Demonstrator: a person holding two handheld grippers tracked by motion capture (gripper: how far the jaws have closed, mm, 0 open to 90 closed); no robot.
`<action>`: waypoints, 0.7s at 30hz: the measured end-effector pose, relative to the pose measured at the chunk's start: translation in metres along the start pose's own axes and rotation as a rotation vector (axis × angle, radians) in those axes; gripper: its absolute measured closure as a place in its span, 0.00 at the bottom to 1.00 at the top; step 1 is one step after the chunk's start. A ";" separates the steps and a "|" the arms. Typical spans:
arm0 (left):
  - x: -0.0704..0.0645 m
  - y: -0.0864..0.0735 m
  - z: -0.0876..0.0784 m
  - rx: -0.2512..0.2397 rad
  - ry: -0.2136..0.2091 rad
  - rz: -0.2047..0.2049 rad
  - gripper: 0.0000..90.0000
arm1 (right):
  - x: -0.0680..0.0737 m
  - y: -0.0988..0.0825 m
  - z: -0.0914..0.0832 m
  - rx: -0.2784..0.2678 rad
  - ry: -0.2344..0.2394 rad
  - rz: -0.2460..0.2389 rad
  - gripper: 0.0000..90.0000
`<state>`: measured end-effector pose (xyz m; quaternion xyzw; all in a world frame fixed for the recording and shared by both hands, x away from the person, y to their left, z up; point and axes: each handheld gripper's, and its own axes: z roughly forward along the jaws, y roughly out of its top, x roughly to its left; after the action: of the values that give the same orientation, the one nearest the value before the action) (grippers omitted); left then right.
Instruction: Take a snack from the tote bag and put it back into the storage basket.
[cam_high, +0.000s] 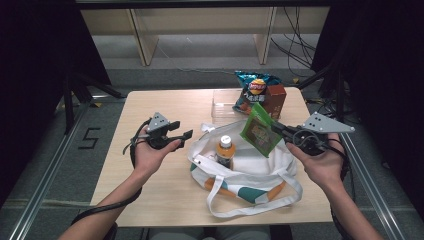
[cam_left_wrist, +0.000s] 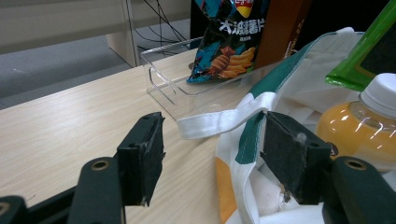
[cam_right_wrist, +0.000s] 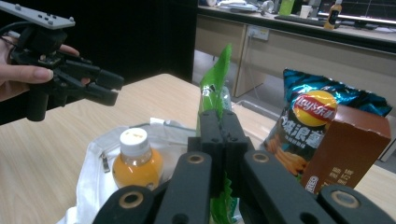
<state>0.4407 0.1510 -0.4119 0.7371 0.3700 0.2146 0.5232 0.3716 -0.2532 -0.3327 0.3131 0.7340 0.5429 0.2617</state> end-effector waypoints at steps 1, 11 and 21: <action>0.000 0.000 0.000 0.000 0.000 0.000 0.42 | -0.001 0.001 0.000 0.001 0.011 -0.006 1.00; 0.000 0.000 0.001 0.003 -0.003 -0.002 0.42 | -0.006 0.015 -0.002 -0.037 -0.013 -0.021 1.00; 0.000 0.000 0.000 0.002 -0.003 0.002 0.42 | -0.009 0.022 0.001 -0.046 -0.016 -0.013 1.00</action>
<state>0.4409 0.1505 -0.4121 0.7382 0.3690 0.2136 0.5227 0.3825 -0.2544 -0.3116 0.3067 0.7211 0.5555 0.2781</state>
